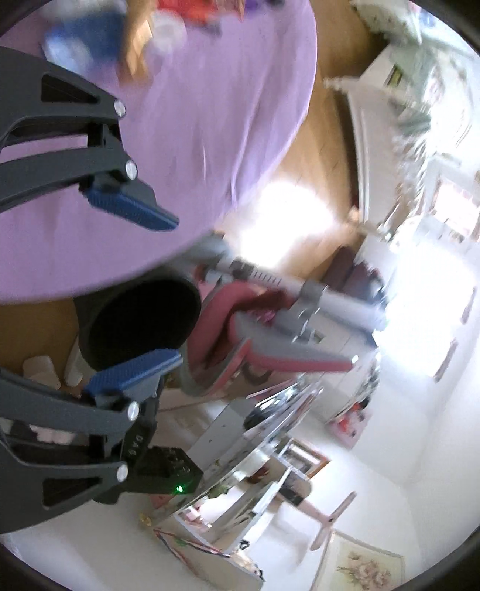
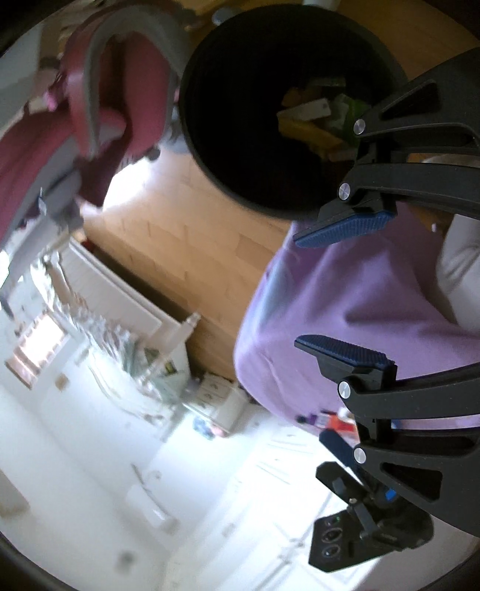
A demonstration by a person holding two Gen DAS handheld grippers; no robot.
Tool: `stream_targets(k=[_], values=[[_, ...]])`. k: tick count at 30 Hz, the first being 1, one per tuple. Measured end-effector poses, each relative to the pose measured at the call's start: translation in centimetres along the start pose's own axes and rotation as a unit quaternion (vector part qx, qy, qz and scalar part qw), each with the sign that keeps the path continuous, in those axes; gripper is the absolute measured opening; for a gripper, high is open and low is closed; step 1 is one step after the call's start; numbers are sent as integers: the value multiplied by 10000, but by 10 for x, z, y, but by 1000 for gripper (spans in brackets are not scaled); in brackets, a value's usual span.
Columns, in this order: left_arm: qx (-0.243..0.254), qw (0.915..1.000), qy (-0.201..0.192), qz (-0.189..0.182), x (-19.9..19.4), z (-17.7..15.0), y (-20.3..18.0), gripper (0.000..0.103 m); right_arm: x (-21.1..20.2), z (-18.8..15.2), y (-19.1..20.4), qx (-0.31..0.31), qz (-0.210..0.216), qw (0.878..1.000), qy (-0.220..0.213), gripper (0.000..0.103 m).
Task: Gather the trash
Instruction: 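Move both open tools back toward the purple table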
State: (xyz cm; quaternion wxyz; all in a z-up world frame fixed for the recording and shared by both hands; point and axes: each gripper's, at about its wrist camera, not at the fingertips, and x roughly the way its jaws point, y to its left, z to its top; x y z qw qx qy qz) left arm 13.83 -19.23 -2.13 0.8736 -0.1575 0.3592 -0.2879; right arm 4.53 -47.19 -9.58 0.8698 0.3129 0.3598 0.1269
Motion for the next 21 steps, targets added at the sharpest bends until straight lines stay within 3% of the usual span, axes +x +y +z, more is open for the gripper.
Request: stream_targets(k=[5, 7, 9, 10, 12, 14, 18, 20, 21], values=[[-156, 9968, -303, 729, -58, -18, 40, 77, 10, -18, 48, -533, 92, 9981, 292, 51], [-293, 9945, -388, 927, -78, -33, 52, 77, 18, -31, 70, -828, 120, 9956, 425, 64], [-379, 9934, -429, 990, -89, -44, 57, 77, 23, -42, 89, -1095, 129, 9927, 489, 67], [-399, 9930, -450, 1016, -93, -50, 57, 77, 26, -49, 100, -1275, 31, 9906, 498, 68], [-478, 9922, -521, 1030, -100, -65, 55, 78, 26, -64, 118, -1666, -559, 9842, 199, 80], [-607, 9913, -601, 998, -104, -75, 52, 78, 22, -82, 132, -2103, -1230, 9697, -207, 82], [-794, 9894, -796, 917, -109, -93, 41, 84, 14, -128, 132, -2761, -2543, 9249, -606, 89], [-772, 9885, -905, 934, -114, -101, 36, 88, 3, -162, 123, -3133, -3220, 8885, -936, 93], [-755, 9884, -931, 929, -115, -103, 33, 88, -3, -183, 118, -3400, -3602, 8609, -1159, 93]])
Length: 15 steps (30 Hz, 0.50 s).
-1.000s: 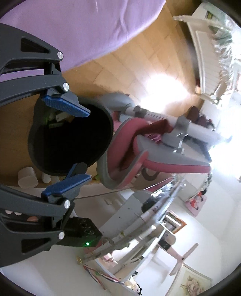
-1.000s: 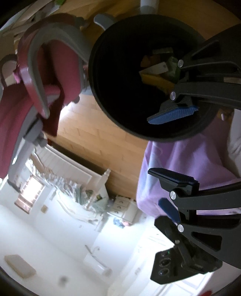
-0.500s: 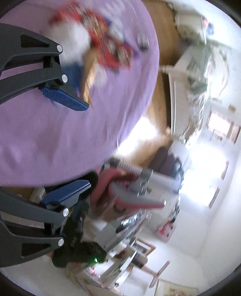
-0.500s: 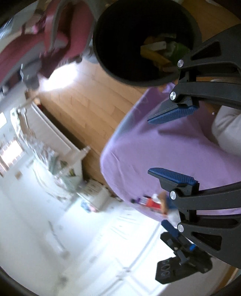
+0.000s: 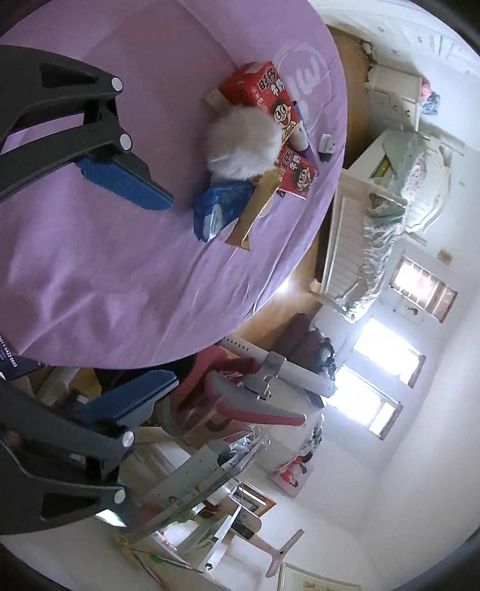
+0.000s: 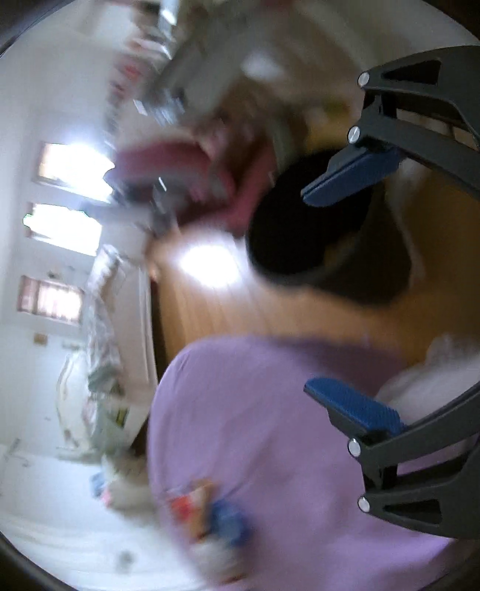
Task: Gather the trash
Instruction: 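Move both open tools back toward the purple table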
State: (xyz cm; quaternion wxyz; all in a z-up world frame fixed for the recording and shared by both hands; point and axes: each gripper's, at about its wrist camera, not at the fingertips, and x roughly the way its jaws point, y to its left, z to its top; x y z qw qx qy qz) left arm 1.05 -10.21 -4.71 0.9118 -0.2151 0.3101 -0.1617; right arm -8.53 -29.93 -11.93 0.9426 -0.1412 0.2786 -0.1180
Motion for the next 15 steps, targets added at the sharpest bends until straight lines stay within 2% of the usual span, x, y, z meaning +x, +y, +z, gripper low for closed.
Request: stream_targets(k=[2, 3, 5, 8, 10, 11, 13, 15], values=[[24, 10000, -20, -38, -4, -4, -4, 88, -8, -29, 7, -453, -725, 9962, -150, 95], [36, 10000, -24, -61, -6, -5, -6, 88, -11, -47, 15, -800, -1221, 9892, -143, 98], [44, 10000, -64, -39, -11, -7, -8, 88, -12, -73, 21, -1224, -1646, 9787, -122, 97], [39, 9998, -183, -55, -22, -19, -15, 88, -17, -89, 11, -1084, -1681, 9797, -91, 97], [-18, 9992, -295, -257, -32, -32, -19, 88, -19, -85, 5, -909, -1708, 9810, -119, 97], [-57, 9979, -468, -449, -41, -45, -24, 88, -20, -82, -2, -675, -1668, 9835, -198, 97], [-41, 9957, -796, -463, -53, -66, -30, 90, -25, -70, -10, -273, -1725, 9835, -461, 97], [-158, 9934, -877, -718, -61, -87, -31, 95, -30, -62, -18, -12, -1708, 9832, -639, 98]])
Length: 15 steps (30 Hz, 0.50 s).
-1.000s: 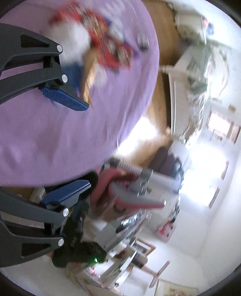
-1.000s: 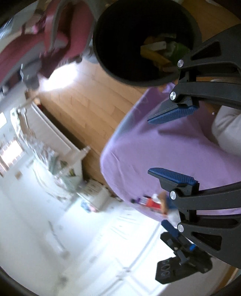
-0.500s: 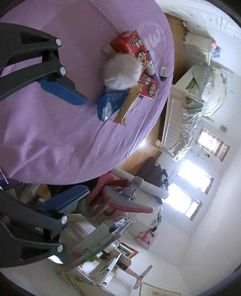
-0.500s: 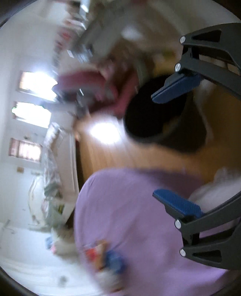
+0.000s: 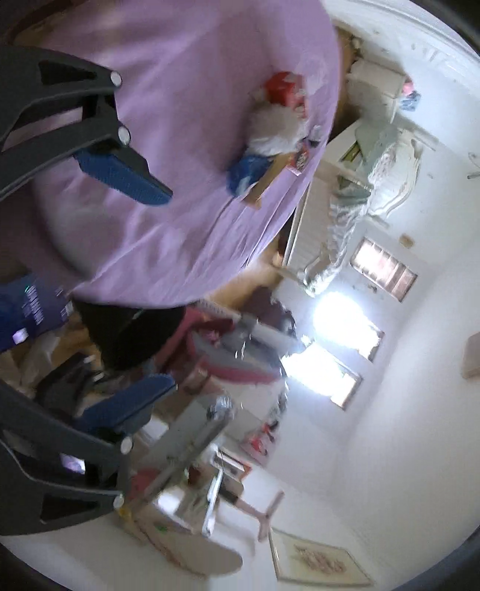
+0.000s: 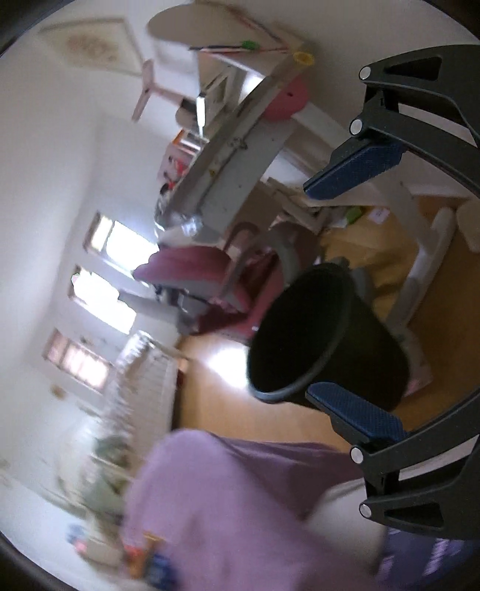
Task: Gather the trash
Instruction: 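Move both open tools back toward the purple table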
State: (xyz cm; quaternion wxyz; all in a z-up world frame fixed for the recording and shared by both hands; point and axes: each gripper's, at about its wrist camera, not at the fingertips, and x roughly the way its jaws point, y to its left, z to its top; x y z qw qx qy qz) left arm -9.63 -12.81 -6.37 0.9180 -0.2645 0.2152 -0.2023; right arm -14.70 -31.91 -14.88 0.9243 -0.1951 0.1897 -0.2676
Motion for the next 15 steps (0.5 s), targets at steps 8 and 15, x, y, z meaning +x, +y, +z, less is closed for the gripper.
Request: stream_targets(k=[8, 15], values=[[471, 9904, -362, 1251, 0, -38, -11, 95, 9, -10, -26, 731, 531, 9947, 481, 98], [1748, 9501, -206, 2575, 41, -76, -43, 95, 3, -22, -46, 1067, 680, 9899, 634, 98]])
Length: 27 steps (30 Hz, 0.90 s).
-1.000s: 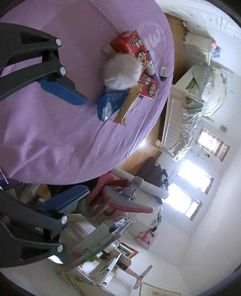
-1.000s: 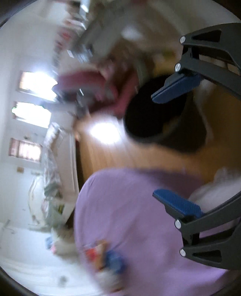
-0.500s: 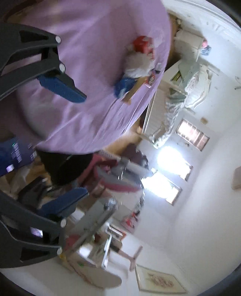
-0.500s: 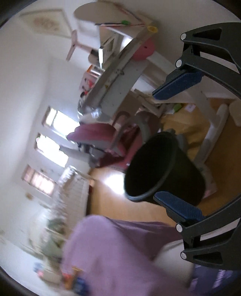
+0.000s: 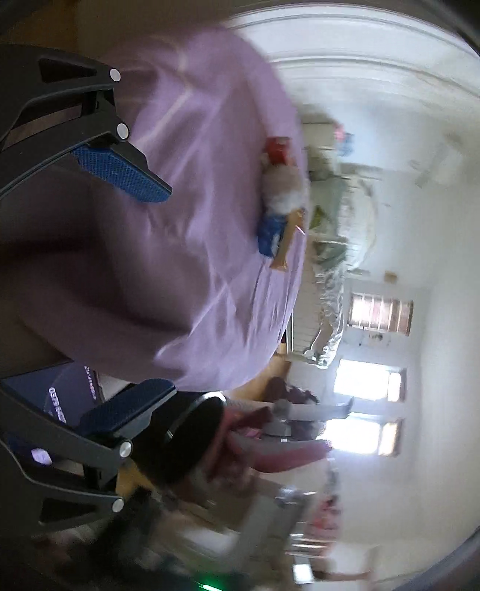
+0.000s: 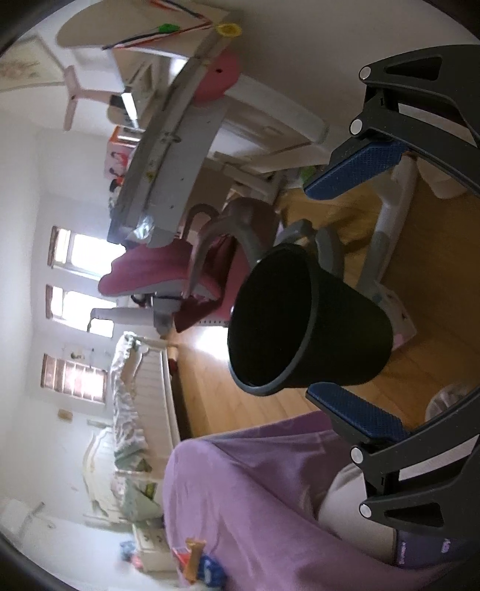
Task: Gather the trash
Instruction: 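Move both open tools back toward the purple table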
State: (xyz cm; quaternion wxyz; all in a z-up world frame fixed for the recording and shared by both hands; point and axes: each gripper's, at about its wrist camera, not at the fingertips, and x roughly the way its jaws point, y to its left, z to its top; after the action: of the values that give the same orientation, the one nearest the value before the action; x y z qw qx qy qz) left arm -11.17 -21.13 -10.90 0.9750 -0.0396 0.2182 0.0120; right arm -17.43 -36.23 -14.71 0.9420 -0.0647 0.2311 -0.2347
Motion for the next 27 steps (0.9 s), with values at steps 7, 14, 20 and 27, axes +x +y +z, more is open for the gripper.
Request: stream_targets(k=[7, 14, 20, 27], values=[[667, 9971, -255, 279, -5, -15, -34, 95, 3, -5, -24, 420, 183, 9987, 213, 98], [894, 9954, -24, 350, -1, -21, -45, 95, 5, -9, -38, 605, 424, 9966, 374, 98], [1154, 9929, -34, 272, -1, -27, -55, 95, 7, -8, -41, 560, 415, 9968, 391, 98], [480, 9975, -527, 9, -34, 4, -21, 95, 14, -3, -48, 696, 368, 9956, 508, 98]])
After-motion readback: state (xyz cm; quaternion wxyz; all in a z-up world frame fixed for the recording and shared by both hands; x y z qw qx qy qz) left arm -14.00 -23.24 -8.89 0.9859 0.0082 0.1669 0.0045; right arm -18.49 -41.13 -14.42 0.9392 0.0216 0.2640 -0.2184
